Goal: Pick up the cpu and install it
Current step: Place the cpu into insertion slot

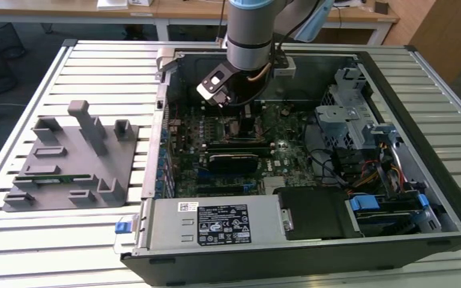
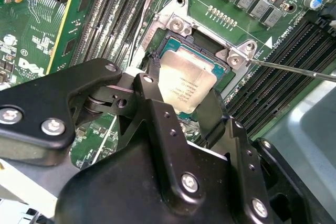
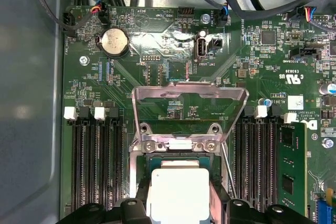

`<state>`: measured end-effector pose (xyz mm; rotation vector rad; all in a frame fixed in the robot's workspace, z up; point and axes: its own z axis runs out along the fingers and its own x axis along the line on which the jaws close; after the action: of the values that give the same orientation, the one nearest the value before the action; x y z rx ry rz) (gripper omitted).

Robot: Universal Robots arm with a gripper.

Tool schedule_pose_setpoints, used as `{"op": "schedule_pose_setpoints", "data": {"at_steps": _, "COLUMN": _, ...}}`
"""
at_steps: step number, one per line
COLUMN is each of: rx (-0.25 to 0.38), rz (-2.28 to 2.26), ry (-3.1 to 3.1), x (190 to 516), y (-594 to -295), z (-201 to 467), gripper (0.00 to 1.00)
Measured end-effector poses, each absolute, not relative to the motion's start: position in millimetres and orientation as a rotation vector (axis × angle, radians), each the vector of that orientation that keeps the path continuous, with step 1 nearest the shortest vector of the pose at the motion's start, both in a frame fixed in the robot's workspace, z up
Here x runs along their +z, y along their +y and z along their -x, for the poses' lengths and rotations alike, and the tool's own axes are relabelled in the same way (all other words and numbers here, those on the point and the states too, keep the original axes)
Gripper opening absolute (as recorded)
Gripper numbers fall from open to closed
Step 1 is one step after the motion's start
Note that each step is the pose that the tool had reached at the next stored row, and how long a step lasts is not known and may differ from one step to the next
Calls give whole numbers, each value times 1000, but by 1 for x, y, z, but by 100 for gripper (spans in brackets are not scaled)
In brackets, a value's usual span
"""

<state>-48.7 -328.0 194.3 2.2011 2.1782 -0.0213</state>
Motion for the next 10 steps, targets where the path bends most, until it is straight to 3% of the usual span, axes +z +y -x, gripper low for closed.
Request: {"op": "schedule_pose_setpoints", "data": {"at_steps": 10, "rx": -21, "rz": -2201, "ry": 2178, "x": 194, "y": -328, "z": 49, "gripper": 53}}
